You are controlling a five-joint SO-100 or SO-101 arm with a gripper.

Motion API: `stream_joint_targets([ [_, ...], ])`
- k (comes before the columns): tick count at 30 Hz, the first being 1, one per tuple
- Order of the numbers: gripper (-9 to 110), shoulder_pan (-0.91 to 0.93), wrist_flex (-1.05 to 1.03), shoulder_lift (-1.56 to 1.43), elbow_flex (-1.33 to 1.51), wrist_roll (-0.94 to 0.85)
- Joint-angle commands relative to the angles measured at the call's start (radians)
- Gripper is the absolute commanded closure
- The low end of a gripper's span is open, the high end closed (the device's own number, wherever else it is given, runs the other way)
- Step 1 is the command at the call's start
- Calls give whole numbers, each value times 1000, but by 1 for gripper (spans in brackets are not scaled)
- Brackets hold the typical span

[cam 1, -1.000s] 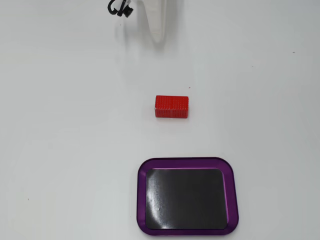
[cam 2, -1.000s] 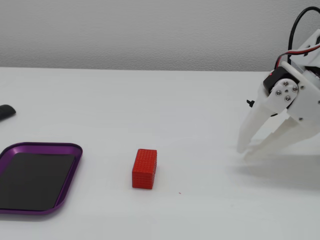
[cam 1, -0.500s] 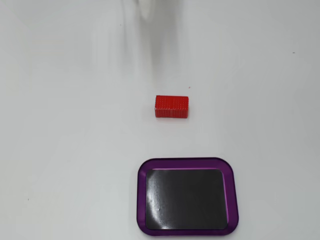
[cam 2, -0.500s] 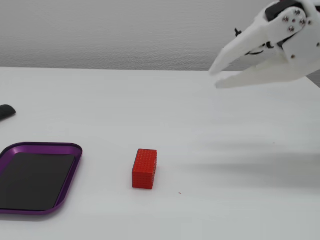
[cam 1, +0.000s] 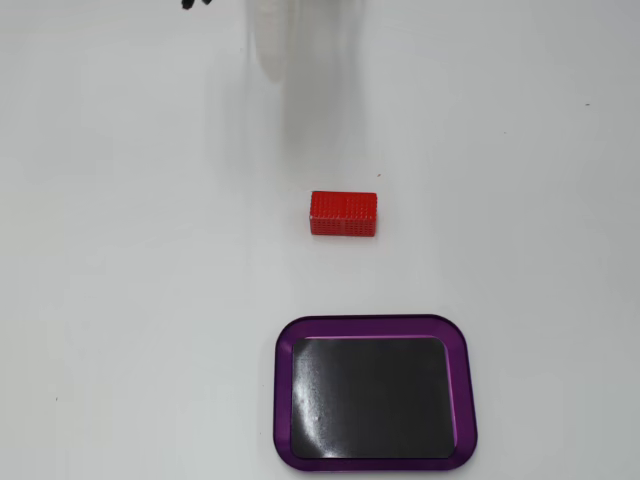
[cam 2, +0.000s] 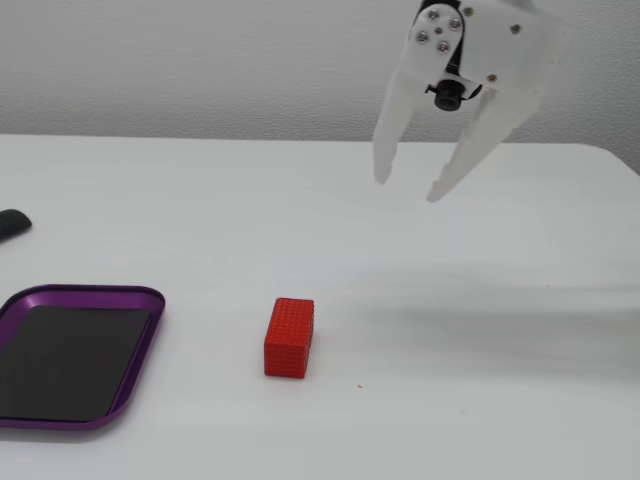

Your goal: Pick up the cube and place it in the box.

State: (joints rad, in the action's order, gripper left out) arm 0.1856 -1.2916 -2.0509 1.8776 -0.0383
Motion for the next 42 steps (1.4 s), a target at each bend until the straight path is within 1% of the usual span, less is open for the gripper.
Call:
stream_joint_targets([
  [1, 89, 2, -11, 83, -94, 9],
  [3, 87, -5, -9, 124, -117, 12],
  [7, 78, -72, -3, 201, -127, 18],
  [10, 76, -107, 8, 261, -129, 18],
  [16, 75, -181, 137, 391, -130, 17],
  [19, 75, -187, 175, 456, -183, 28],
  [27, 76, -181, 161, 630, -380, 37],
  [42, 76, -190, 176, 675, -380, 44],
])
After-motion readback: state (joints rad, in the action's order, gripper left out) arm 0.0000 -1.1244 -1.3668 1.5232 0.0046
